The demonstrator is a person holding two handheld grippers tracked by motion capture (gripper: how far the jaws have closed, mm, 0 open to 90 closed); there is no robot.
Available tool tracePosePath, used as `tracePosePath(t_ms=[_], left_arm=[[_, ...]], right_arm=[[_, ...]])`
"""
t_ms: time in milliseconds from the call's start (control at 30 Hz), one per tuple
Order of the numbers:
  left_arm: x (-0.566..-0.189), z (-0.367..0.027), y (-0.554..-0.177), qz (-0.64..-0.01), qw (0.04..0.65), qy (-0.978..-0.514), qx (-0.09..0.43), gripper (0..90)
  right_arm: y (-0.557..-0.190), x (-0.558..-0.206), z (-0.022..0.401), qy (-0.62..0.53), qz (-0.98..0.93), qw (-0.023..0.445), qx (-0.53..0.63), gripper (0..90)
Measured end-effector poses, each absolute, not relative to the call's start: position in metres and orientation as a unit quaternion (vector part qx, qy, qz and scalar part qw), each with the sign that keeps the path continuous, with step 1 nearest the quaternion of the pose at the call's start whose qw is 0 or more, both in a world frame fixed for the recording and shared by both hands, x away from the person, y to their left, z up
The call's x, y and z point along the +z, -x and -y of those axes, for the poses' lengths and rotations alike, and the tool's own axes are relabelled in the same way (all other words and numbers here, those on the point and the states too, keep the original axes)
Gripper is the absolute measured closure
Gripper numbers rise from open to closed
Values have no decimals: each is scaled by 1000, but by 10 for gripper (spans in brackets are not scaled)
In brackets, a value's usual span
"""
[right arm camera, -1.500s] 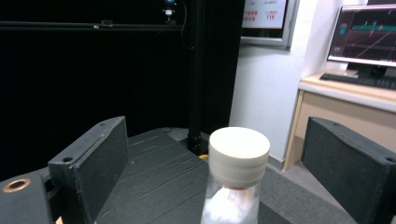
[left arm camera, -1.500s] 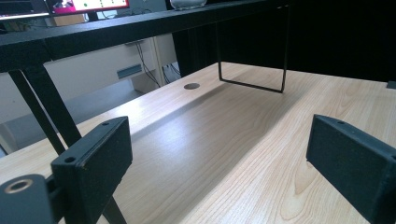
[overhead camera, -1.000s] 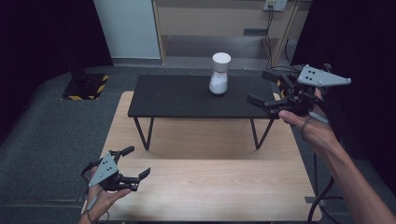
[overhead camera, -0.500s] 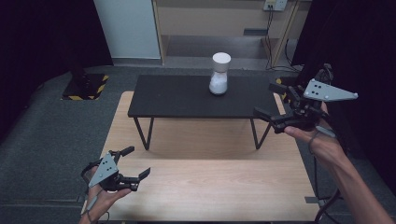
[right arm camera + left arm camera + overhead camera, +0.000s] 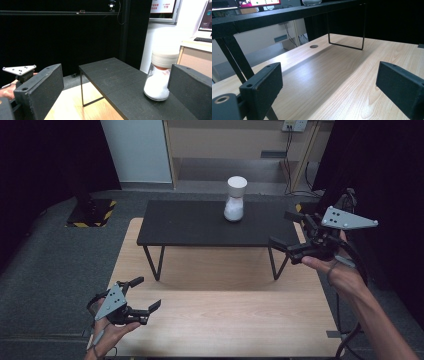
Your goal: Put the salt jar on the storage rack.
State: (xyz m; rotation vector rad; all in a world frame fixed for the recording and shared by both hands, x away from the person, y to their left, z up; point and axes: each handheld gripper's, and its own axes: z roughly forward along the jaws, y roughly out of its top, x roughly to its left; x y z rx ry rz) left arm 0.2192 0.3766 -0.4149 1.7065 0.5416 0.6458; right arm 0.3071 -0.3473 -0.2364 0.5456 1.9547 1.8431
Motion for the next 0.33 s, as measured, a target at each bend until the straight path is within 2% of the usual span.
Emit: tracePosePath(t_ms=[333], left_arm=[[-415, -377, -219, -231, 582, -729, 278, 57]], right_arm=[[-308, -235, 345, -191, -701, 197, 658, 5]])
